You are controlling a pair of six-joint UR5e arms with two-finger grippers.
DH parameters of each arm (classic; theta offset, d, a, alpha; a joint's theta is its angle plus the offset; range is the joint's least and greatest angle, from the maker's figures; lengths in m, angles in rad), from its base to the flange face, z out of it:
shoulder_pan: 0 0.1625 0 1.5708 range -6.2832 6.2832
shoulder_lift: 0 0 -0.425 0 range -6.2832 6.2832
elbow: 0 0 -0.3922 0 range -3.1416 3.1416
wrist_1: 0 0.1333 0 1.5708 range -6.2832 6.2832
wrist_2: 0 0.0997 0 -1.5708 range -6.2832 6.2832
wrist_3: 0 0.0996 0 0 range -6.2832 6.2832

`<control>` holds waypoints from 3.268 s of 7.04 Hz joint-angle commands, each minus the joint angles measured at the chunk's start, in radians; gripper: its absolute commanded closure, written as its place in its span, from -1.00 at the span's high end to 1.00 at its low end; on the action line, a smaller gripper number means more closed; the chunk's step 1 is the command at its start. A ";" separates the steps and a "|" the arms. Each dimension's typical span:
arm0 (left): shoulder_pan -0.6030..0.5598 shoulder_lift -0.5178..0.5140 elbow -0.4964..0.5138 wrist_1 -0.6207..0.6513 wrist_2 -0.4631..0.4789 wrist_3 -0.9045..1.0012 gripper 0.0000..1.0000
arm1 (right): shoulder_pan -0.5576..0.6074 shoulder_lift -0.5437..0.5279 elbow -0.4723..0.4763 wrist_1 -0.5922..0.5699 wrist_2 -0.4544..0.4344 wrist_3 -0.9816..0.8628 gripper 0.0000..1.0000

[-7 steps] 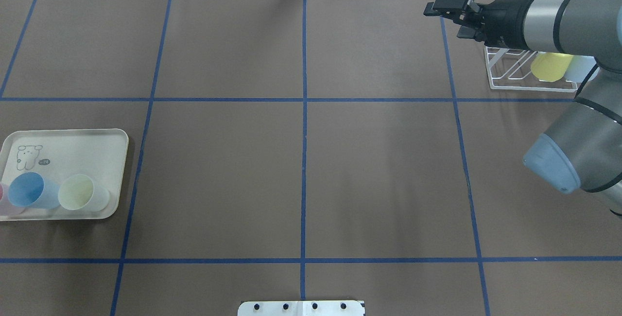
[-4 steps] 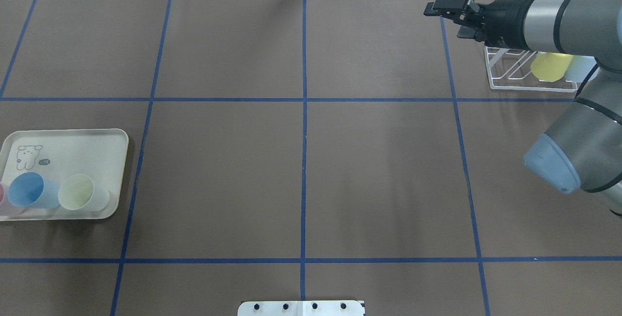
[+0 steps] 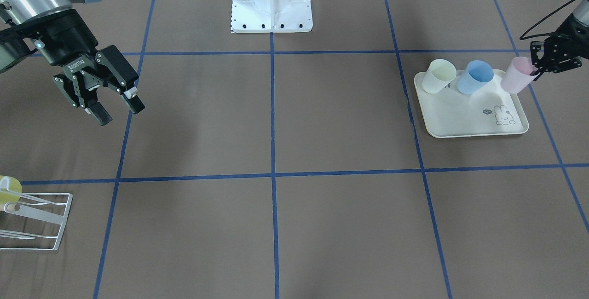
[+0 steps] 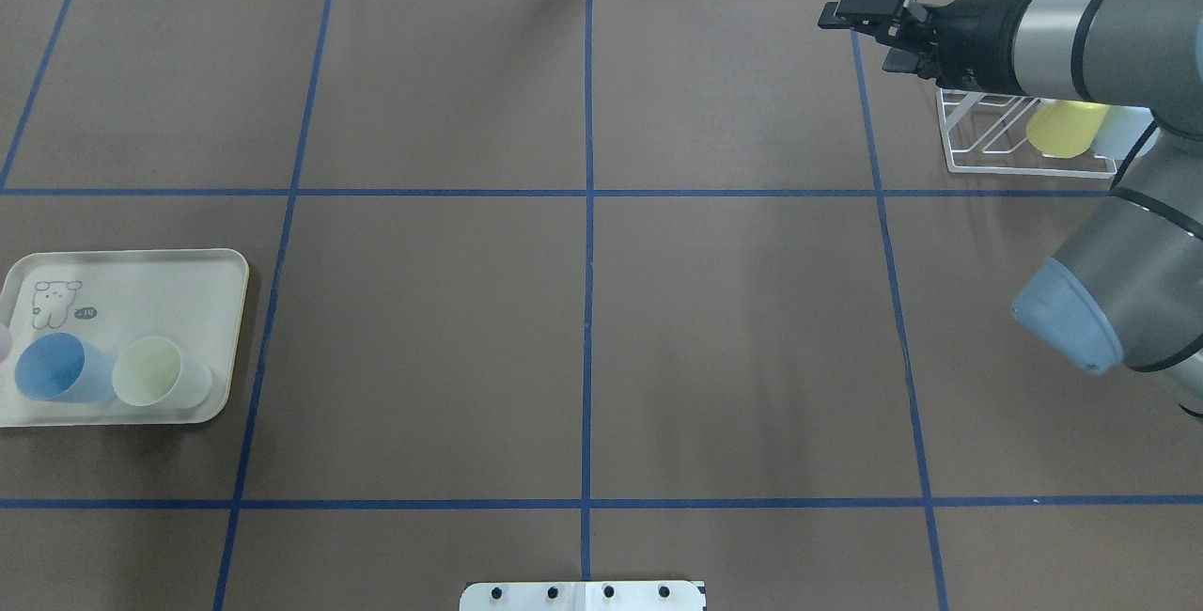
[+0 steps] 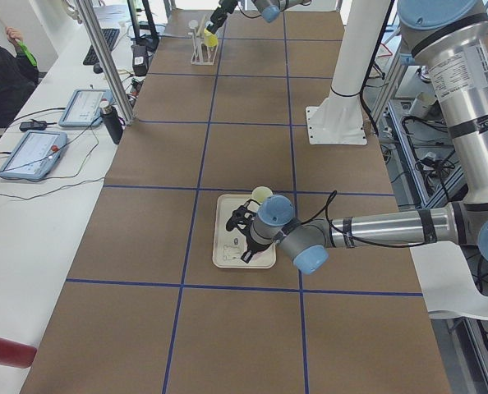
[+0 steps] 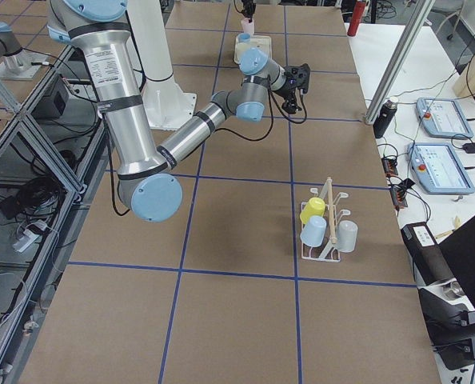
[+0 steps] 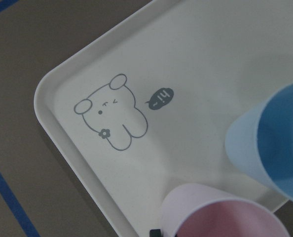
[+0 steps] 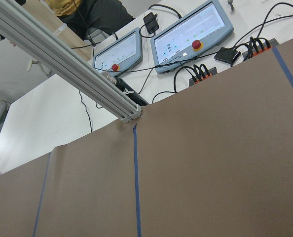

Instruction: Transfer IKEA cup to right arm and place on rack

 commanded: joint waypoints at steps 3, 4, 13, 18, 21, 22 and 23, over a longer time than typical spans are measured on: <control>-0.125 -0.179 -0.002 -0.009 0.000 -0.304 -1.00 | -0.003 0.006 -0.006 0.000 0.000 0.001 1.00; -0.123 -0.234 -0.003 -0.013 -0.002 -0.442 -1.00 | -0.005 0.009 -0.005 0.000 0.000 0.001 1.00; 0.276 -0.554 0.000 -0.486 0.378 -1.687 -1.00 | -0.227 0.158 -0.020 0.070 -0.250 0.240 1.00; 0.510 -0.773 0.061 -0.602 0.771 -2.165 -1.00 | -0.270 0.193 -0.083 0.333 -0.330 0.438 1.00; 0.614 -0.851 0.110 -0.744 0.888 -2.201 -1.00 | -0.273 0.225 -0.084 0.364 -0.334 0.471 1.00; 0.627 -0.877 0.118 -0.746 0.888 -2.201 -1.00 | -0.279 0.224 -0.124 0.444 -0.350 0.481 1.00; 0.637 -0.885 0.118 -0.756 0.888 -2.201 -1.00 | -0.281 0.224 -0.153 0.494 -0.351 0.484 1.00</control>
